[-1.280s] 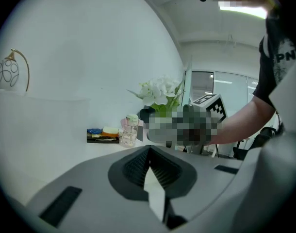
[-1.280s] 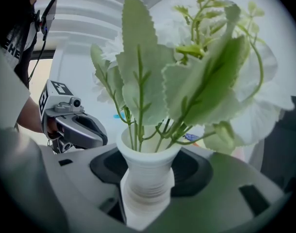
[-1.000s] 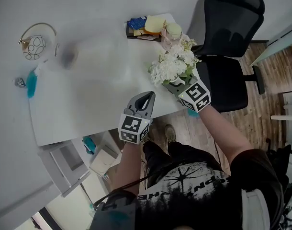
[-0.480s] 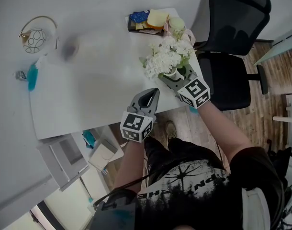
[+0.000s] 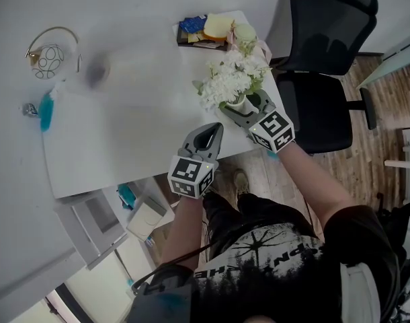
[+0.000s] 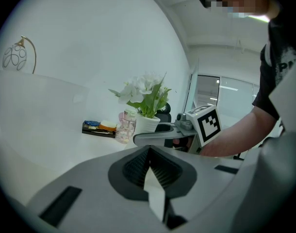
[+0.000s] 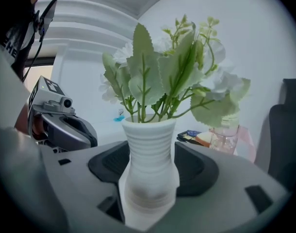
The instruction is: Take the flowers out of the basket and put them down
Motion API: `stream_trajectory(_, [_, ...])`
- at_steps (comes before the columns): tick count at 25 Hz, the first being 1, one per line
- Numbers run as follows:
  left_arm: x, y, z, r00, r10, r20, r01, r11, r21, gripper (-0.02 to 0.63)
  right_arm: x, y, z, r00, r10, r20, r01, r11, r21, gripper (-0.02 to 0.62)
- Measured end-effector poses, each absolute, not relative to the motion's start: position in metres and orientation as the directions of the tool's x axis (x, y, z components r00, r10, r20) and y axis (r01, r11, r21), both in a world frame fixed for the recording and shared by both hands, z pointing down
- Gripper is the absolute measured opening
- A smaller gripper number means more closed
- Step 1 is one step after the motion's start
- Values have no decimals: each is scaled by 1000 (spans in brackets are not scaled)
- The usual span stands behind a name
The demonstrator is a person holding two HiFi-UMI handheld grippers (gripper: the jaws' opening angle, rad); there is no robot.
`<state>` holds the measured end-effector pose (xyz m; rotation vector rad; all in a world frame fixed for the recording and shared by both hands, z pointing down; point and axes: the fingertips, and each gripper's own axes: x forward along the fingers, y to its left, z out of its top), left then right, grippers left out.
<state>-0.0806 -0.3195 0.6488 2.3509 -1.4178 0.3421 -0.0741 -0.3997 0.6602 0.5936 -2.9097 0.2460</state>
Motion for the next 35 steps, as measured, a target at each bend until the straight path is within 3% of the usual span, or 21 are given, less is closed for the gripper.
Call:
stream_trajectory(20, [-61, -314, 610, 449, -808, 382, -890, -440, 116, 11, -22, -367, 639, -910, -364, 198, -397, 902, -171, 268])
stream_trajectory(27, [-56, -306, 594, 434, -821, 370, -897, -430, 96, 11, -2, -351, 604, -911, -380, 157, -399, 910, -112, 58])
stream_trajectory(35, [-53, -302, 580, 424, -835, 351, -901, -428, 71, 11, 12, -341, 589, -918, -360, 165, -377, 922, -88, 18])
